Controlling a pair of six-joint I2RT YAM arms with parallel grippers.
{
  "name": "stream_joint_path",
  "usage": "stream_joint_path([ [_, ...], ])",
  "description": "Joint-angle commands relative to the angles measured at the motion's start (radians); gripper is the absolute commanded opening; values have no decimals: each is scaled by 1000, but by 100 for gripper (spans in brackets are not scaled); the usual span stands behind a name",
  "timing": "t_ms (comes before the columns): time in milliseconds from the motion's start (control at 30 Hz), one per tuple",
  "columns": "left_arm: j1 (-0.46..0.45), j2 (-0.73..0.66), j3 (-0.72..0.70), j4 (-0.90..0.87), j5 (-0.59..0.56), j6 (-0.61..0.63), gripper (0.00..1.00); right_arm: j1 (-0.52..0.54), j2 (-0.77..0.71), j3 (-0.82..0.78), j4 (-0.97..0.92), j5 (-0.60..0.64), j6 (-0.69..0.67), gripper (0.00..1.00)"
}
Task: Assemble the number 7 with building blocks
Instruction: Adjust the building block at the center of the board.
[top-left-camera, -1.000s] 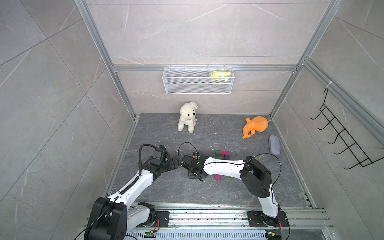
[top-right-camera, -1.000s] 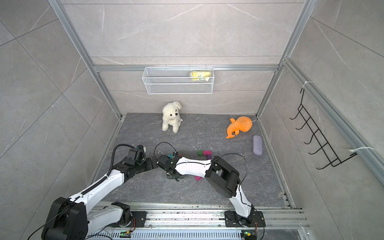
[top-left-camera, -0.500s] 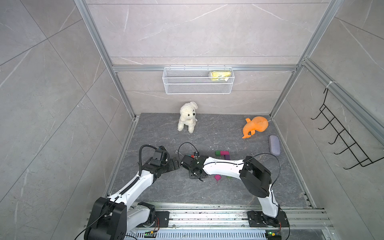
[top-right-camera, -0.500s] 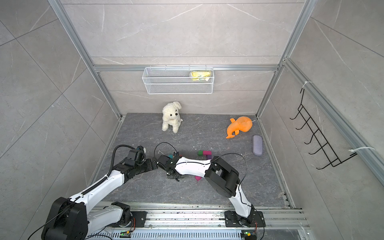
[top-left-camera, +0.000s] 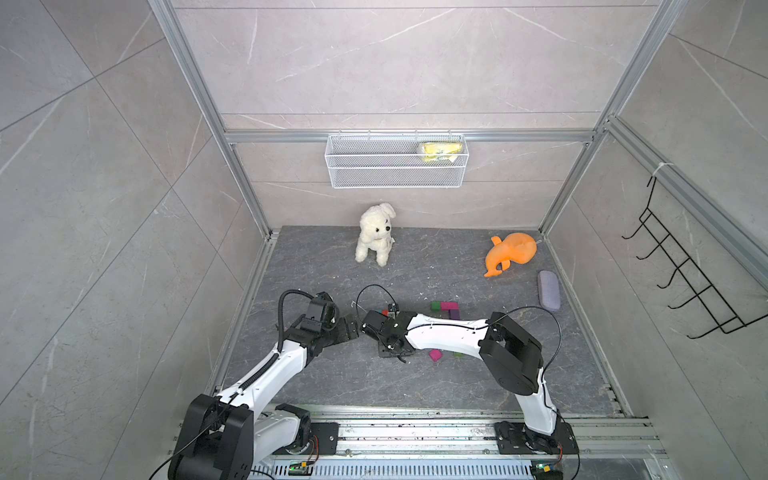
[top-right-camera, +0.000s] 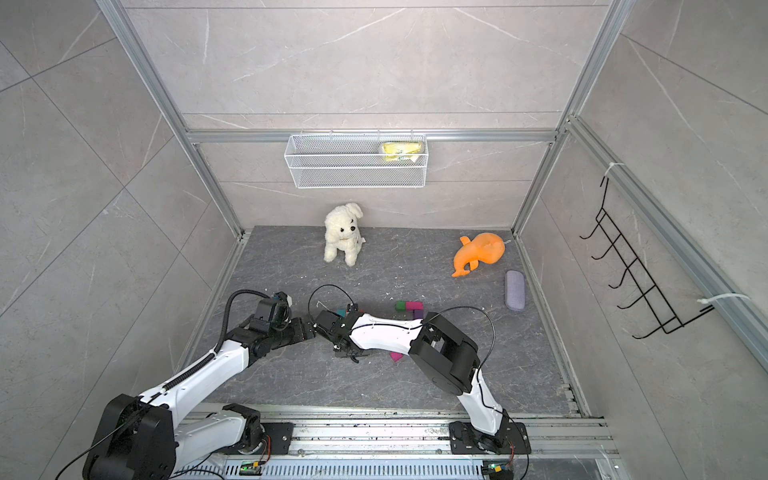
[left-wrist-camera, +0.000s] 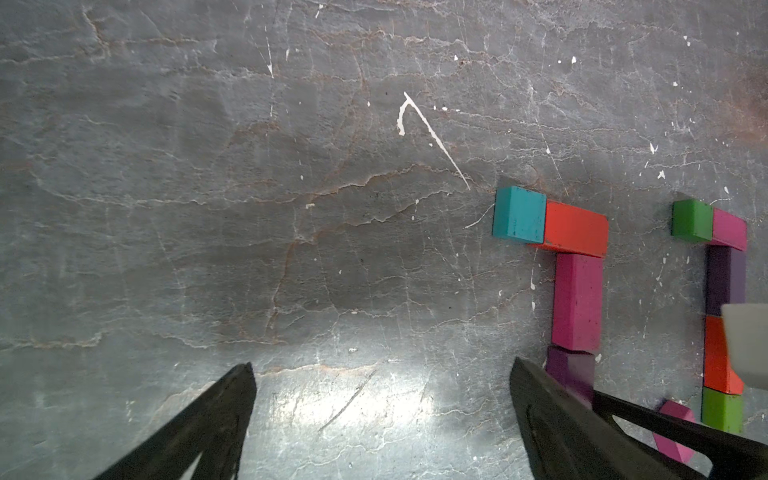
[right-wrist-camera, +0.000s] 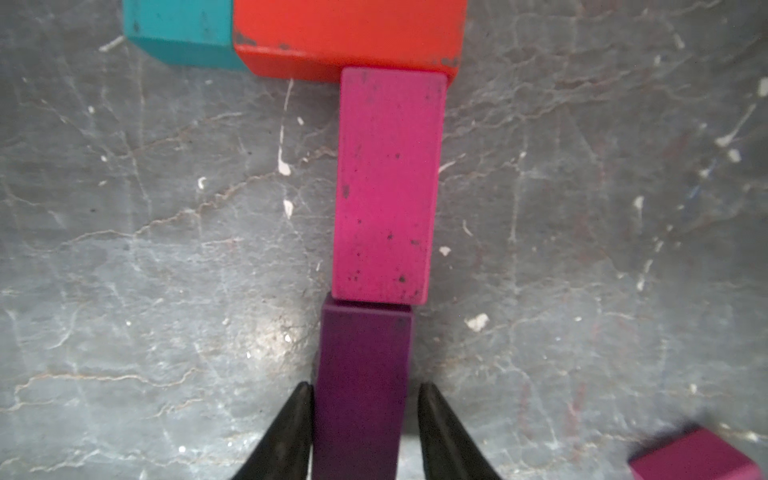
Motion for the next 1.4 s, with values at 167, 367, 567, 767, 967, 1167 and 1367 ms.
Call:
stream_joint_path([
  [167, 7, -20, -10, 22, 15, 13, 100, -5, 9, 46, -29, 35, -8, 44],
  [367, 7, -19, -11, 24, 15, 13, 100, -7, 18, 50, -36, 31, -6, 44],
  [567, 7, -19, -11, 24, 19, 14, 100, -12, 21, 53, -47, 34, -6, 44],
  [767, 7, -20, -11, 24, 21, 16, 100, -17, 26, 51, -53, 38, -5, 43],
  [967, 7, -12, -8, 26, 22, 16, 100, -23, 28, 49, -49, 32, -7, 40],
  [1167, 7, -9, -7, 29, 24, 16, 100, -23, 29, 52, -41, 21, -20, 40],
  [1367, 7, -10, -8, 27, 22, 17, 100, -22, 37, 59, -37, 7, -33, 39],
])
